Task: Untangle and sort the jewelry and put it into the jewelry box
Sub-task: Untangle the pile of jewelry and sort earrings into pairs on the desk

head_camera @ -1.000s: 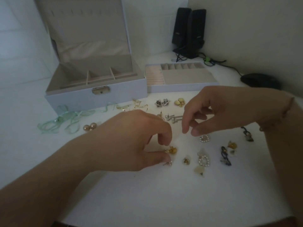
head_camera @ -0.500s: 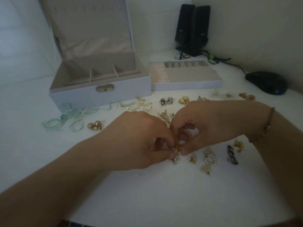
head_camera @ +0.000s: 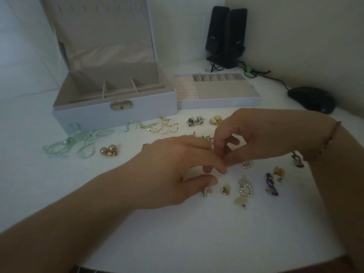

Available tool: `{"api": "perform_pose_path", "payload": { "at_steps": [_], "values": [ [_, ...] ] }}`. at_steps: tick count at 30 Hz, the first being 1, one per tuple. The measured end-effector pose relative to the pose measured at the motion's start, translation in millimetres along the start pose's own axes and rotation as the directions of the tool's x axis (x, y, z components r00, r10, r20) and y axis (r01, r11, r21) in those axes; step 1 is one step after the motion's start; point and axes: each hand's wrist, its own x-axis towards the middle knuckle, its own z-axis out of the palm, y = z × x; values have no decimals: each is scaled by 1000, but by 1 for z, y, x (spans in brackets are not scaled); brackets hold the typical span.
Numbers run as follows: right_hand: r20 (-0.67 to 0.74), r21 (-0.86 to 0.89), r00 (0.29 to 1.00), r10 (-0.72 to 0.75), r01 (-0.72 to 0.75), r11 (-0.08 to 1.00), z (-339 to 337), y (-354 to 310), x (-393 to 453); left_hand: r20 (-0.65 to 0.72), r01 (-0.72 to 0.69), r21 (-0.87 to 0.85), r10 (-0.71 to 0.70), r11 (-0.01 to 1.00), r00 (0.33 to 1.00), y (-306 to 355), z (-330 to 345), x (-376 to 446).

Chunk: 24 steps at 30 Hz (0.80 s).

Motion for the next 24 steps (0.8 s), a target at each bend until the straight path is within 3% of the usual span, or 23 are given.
{"api": "perform_pose_path", "payload": {
  "at_steps": [4,11,16,24],
  "values": [
    [35,42,999,-17,16,999,3,1,1,24,-15,1,15,1000,1000,-3,1,0],
    [-59,-15,998,-13,12,1000,1,4,1,87,-52,-107,62,993,994,-1,-8,-2],
    [-106,-55,994,0,-6,998,0,7,2,135,-166,76,154,983,979,3,4,0],
    [-116,-41,993,22,-26,999,0,8,3,134,-242,186,219,952,966,7,8,2]
  ]
}}
